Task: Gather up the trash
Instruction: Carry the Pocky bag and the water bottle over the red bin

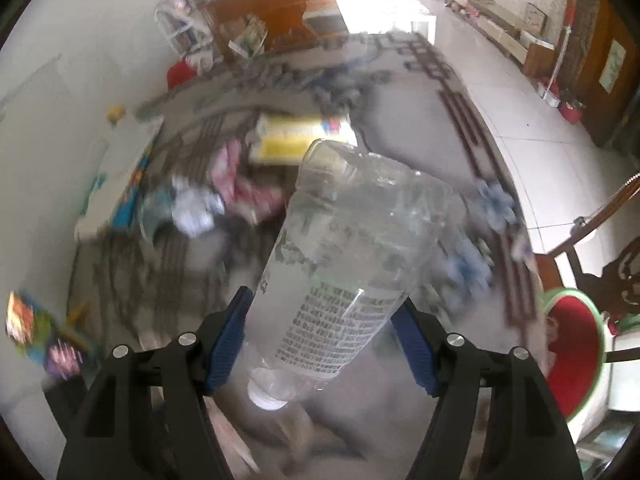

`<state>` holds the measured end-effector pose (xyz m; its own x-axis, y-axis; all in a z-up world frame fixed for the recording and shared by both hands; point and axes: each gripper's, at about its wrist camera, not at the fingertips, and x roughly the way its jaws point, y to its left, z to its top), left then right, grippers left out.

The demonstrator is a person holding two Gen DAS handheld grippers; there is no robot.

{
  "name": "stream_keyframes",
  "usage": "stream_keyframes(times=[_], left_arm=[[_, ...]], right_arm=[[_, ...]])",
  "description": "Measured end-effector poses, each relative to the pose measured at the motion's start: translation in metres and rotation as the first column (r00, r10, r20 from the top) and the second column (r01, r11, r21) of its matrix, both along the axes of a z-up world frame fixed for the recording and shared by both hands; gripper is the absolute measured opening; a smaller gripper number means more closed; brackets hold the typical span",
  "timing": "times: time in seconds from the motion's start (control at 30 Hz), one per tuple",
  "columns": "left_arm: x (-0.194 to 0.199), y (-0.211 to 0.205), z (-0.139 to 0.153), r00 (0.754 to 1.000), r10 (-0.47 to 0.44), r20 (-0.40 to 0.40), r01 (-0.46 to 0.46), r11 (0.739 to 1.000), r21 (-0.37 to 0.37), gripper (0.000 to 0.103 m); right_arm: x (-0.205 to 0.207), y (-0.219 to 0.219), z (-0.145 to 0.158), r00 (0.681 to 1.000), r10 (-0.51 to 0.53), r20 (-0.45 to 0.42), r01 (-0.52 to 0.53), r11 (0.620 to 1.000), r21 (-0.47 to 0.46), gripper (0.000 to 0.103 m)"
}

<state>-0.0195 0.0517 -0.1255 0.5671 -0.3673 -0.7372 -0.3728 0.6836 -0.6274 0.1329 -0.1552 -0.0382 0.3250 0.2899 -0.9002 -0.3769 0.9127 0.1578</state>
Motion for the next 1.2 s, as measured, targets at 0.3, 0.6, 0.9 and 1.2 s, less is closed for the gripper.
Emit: stream_keyframes(times=[0.3,0.6,0.9,1.2], left_arm=[[0.009,-0.014,-0.005,0.998,-0.05,-0.037,0.053,0.994,0.091,0.065],[0.008,-0.027,-0.007,0.996,-0.08,-0.048,0.085,0.99,0.115,0.074],[0.004,-0.031,0.0,0.994,-0.104,-0.014,0.105,0.979,0.175,0.063],[-0.002,-0.036,0.029,0.987,-0.107,0.116,0.072,0.959,0.274,0.061]], right_arm=[[-0.043,-0.007,-0.047,0.984,0.178,0.005,-0.168,0.94,-0.295,0.068],[-0.043,-0.027,-0.08,0.992,0.098,-0.078,-0.111,0.976,-0.19,0.07],[-0.053,-0.044,-0.086,0.997,0.019,-0.08,-0.027,0.993,-0.111,0.057],[-0.084,-0.083,-0.041,0.996,-0.06,0.069,0.054,0.995,0.086,0.056]])
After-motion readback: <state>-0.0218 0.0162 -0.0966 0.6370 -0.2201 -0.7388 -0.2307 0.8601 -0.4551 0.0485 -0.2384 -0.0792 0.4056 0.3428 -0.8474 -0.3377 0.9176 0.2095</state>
